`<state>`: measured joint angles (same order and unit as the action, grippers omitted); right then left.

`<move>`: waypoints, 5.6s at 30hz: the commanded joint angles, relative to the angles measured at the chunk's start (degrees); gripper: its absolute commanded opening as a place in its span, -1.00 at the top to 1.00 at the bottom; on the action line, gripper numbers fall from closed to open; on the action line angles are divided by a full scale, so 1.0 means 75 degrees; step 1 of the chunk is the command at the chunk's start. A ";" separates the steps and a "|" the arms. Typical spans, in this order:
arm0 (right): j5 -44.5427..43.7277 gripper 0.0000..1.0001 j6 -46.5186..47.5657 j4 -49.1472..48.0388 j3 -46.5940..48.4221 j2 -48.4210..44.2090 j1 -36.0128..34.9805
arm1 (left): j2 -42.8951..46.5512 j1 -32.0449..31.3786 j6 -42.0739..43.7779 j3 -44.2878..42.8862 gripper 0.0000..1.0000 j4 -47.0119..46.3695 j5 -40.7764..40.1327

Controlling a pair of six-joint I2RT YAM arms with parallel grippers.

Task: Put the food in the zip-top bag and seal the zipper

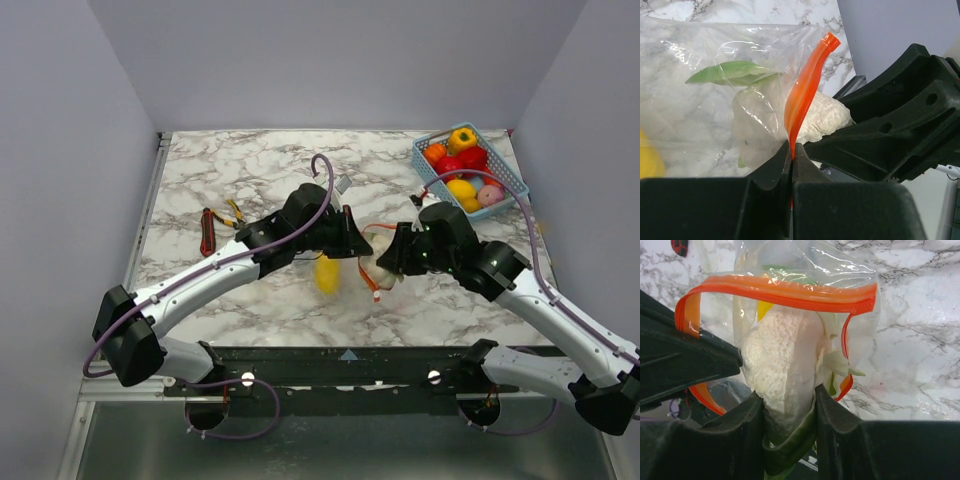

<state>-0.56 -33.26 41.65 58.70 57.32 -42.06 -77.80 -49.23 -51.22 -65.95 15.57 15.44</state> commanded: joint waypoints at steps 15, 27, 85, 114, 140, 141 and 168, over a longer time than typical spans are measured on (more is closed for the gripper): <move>-0.1942 0.88 -0.3443 -0.2669 -0.1201 -0.0930 -0.0119 | 0.0568 -0.0068 -0.0368 0.0954 1.00 -0.0947 0.1428; -0.0610 0.35 -0.1930 -0.2445 -0.0906 0.0277 -0.0133 | 0.0401 -0.0128 -0.0495 0.0453 1.00 -0.1027 0.1701; -0.1563 0.99 -0.0934 -0.0691 -0.0860 -0.0333 -0.0134 | 0.0649 0.0116 0.0046 0.0432 1.00 -0.0430 0.1687; -0.2281 0.99 -0.0903 -0.0527 0.0494 -0.0249 -0.0133 | 0.0220 0.0752 0.1340 -0.0400 1.00 0.0425 0.2455; -0.4175 -0.29 -0.0524 0.0751 0.2501 0.0465 -0.0134 | 0.0729 0.0699 0.2404 0.0298 1.00 0.0521 0.1973; -0.4482 -0.33 -0.0463 0.0809 0.2645 0.0578 -0.0128 | 0.0729 0.0713 0.2431 0.0298 1.00 0.0548 0.1940; -0.3098 -0.41 0.0524 -0.0347 0.4341 0.6689 0.5432 | 0.0752 0.0731 0.2423 0.0345 1.00 0.0528 0.2158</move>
<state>-25.30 -30.06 39.48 88.29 105.06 -2.83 -73.19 -43.64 -33.63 -63.77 19.99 30.65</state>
